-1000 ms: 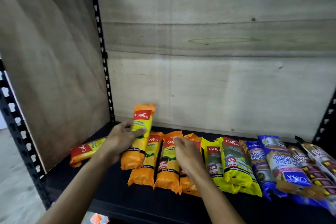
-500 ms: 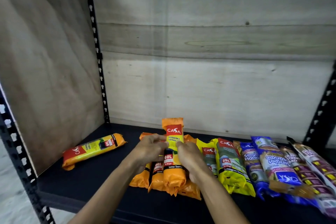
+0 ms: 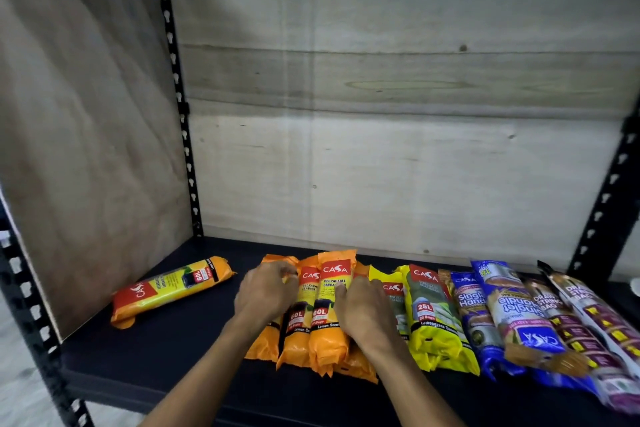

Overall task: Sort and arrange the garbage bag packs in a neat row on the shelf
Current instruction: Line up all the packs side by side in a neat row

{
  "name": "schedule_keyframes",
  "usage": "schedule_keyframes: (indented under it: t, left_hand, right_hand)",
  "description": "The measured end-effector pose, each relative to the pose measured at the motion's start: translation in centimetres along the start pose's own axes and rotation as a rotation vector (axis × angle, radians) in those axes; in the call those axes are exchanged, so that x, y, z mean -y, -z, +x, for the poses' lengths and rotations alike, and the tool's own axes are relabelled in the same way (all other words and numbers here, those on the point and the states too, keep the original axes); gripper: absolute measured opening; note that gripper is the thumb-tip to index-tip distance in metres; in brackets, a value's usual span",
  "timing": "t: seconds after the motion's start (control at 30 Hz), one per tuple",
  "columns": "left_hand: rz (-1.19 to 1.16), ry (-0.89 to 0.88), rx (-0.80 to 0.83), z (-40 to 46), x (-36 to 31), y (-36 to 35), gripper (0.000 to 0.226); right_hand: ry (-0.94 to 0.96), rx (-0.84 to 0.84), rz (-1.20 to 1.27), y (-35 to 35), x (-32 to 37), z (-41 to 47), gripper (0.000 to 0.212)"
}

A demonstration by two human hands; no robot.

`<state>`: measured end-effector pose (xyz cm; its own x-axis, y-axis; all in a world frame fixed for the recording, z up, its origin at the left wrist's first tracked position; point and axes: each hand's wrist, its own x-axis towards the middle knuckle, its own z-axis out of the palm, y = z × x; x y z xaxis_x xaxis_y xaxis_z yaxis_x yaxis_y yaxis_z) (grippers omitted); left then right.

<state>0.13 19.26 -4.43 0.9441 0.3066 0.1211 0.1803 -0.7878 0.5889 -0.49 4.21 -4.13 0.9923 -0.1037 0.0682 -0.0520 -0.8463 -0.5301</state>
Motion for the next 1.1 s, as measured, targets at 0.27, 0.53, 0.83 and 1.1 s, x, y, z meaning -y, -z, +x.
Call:
schedule_keyframes:
  t: [0.27, 0.53, 0.83, 1.1]
  left_hand:
    - [0.046, 0.129, 0.106, 1.2, 3.0, 0.3, 0.048]
    - [-0.053, 0.057, 0.073, 1.3, 5.1, 1.2, 0.042]
    - [0.352, 0.197, 0.119, 6.1, 15.7, 9.5, 0.069]
    - [0.423, 0.038, 0.255, 6.8, 17.4, 10.5, 0.078]
  right_hand:
    - [0.018, 0.039, -0.068, 0.5, 0.2, -0.6, 0.035]
    - [0.028, 0.032, -0.082, 0.6, 0.1, -0.7, 0.036]
    - [0.014, 0.012, -0.041, -0.1, -0.3, -0.1, 0.038]
    - [0.024, 0.032, -0.036, -0.8, -0.7, 0.7, 0.04]
